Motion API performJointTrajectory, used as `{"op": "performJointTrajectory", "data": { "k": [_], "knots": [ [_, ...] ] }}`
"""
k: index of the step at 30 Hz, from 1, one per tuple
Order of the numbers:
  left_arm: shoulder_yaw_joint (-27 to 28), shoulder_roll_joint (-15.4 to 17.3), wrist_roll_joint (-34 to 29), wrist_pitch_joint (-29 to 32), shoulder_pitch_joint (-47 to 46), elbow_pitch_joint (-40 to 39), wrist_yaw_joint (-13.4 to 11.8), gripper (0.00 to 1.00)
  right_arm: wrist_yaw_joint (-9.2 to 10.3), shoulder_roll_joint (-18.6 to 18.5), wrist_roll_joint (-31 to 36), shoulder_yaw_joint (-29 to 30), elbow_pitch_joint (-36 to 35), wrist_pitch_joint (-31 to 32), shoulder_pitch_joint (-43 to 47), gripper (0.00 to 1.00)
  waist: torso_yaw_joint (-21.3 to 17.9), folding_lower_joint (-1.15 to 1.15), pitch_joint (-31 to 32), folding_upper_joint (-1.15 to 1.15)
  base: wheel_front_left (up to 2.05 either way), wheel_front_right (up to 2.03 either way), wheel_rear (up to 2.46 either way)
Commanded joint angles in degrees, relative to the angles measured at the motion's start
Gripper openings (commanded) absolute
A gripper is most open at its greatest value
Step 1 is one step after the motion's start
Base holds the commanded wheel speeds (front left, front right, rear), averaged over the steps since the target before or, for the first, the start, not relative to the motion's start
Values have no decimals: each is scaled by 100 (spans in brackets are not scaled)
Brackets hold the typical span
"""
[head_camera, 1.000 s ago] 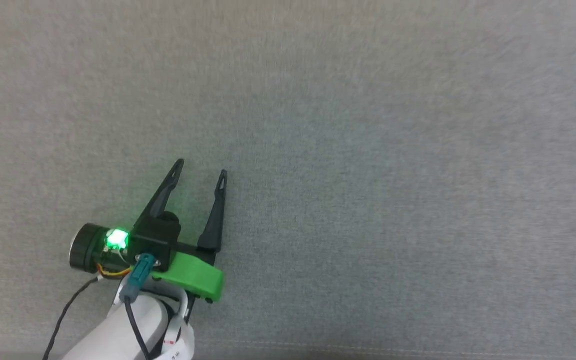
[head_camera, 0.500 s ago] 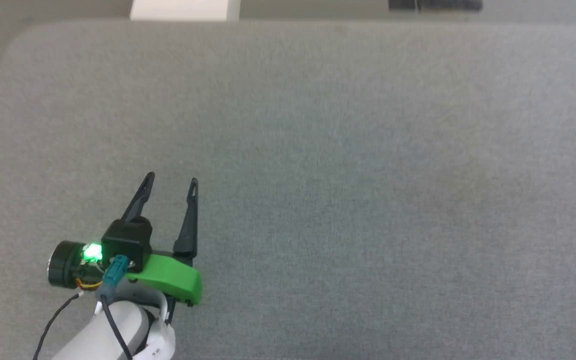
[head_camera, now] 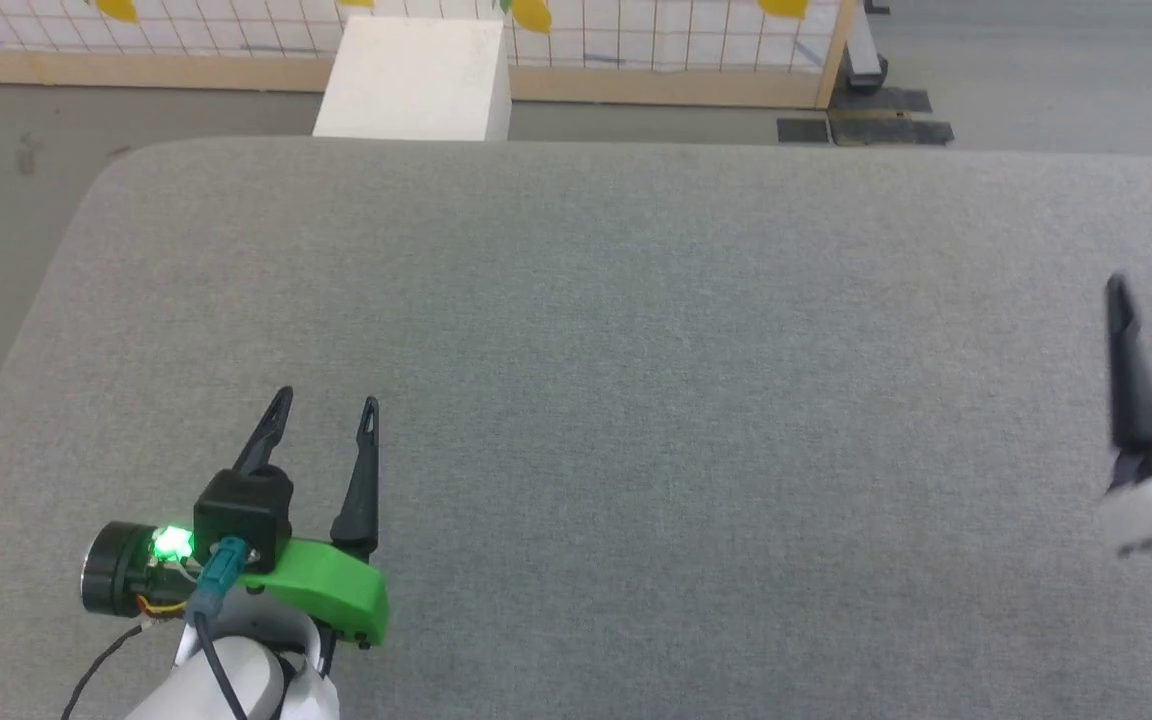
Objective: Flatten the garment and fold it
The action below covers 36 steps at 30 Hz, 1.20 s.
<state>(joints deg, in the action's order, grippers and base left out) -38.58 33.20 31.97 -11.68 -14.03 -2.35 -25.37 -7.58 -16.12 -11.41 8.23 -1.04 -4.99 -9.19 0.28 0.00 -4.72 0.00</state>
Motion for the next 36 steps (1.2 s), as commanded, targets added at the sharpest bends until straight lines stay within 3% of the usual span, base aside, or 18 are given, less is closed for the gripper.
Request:
{"op": "performJointTrajectory", "data": {
  "k": [1,5,13,36],
  "knots": [
    [6,46,70,-7,75,-11,-70,100,9,223,129,51,-196,18,222,100,24,0,42,0,0,0,0],
    [25,56,73,-39,142,-32,-122,100,9,714,376,137,-517,79,704,100,18,0,94,0,0,0,0],
    [0,55,71,-110,267,-2,-129,100,9,1045,589,127,-610,88,1282,100,31,0,152,0,0,0,0],
    [-3,74,110,-158,265,73,-109,100,9,1112,503,27,-639,145,1457,100,68,0,131,0,0,0,0]
  ]
}}
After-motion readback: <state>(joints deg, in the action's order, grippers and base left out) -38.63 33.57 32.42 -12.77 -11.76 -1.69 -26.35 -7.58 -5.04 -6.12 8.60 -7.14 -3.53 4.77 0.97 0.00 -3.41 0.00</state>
